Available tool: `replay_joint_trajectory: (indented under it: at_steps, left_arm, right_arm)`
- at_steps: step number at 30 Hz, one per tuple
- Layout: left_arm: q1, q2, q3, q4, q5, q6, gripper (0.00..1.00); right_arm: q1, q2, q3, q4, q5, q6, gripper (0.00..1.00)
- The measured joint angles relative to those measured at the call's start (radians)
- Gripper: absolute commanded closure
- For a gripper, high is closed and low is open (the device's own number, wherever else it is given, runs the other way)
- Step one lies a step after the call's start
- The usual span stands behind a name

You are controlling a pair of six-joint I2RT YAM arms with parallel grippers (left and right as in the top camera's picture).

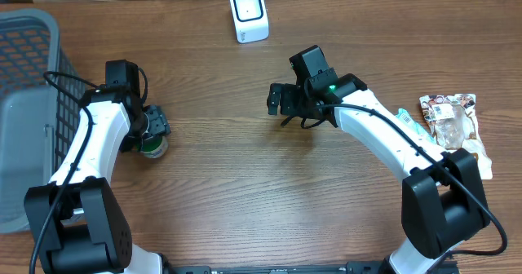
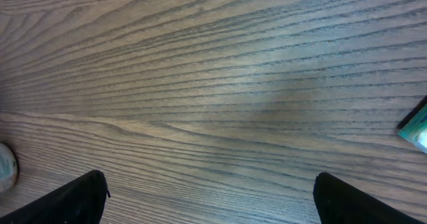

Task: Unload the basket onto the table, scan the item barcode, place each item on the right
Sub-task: 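Push the green-lidded jar toward table center with the left gripper, then lower the right gripper over the green-lidded jar and grasp it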

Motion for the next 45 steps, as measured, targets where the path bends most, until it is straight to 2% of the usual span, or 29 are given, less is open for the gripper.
replay_joint_trajectory:
  at_steps: [7, 14, 21, 28, 36, 42, 45]
  left_arm:
    - [-0.056, 0.0, 0.0, 0.02, 0.025, 0.013, 0.31]
    - [-0.227, 0.0, 0.0, 0.084, 0.056, 0.039, 0.29]
    - [-0.386, 0.0, -0.001, 0.207, 0.156, 0.049, 0.28]
    - [-0.452, 0.0, -0.001, 0.287, 0.264, 0.049, 0.29]
    - [-0.428, 0.0, -0.001, 0.279, 0.257, 0.036, 0.27]
    - [-0.27, 0.0, 0.005, 0.18, 0.239, 0.006, 0.23]
    - [-0.165, 0.0, 0.022, 0.137, 0.236, 0.0, 0.15]
  right_arm:
    - [0.0, 0.0, 0.0, 0.002, 0.0, 0.0, 0.0]
    - [0.0, 0.0, 0.0, 0.001, 0.0, 0.0, 0.0]
    - [0.0, 0.0, 0.0, 0.001, 0.0, 0.0, 0.0]
    - [0.0, 0.0, 0.0, 0.001, 0.0, 0.0, 0.0]
    - [0.0, 0.0, 0.0, 0.001, 0.0, 0.0, 0.0]
    - [0.0, 0.0, 0.0, 0.001, 0.0, -0.001, 0.0]
    - [0.002, 0.0, 0.0, 0.023, -0.024, -0.038, 0.1]
